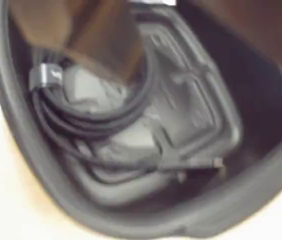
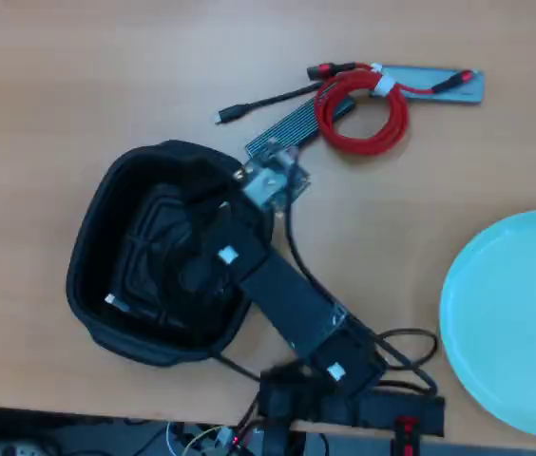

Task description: Put a black charging cable in a black bowl and put a red charging cable in a green bowl

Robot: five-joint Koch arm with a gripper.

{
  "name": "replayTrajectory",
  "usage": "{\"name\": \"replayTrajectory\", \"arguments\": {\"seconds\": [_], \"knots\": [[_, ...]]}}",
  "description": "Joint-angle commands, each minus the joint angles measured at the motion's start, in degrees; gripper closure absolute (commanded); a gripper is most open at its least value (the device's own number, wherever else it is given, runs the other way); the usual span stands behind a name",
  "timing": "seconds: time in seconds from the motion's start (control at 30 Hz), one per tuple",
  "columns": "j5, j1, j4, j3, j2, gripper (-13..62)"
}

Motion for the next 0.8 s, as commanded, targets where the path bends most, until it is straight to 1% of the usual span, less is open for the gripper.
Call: {"name": "replayTrajectory", "arguments": {"seconds": [0.0,0.17,0.37,0.53,0.63,0.77], "knots": [[0.0,5.6,1.7,-4.6,2.5,-2.4],[0.0,13.4,1.4,-4.0,-0.1,-2.4],[-0.1,22.0,1.1,-4.6,-12.1,-2.5],[-0.4,27.5,-3.0,-6.2,-22.8,-2.4],[-0.4,31.6,-3.2,-7.7,-25.0,-2.4],[-0.4,36.1,-3.2,-9.6,-25.0,-2.4]]}}
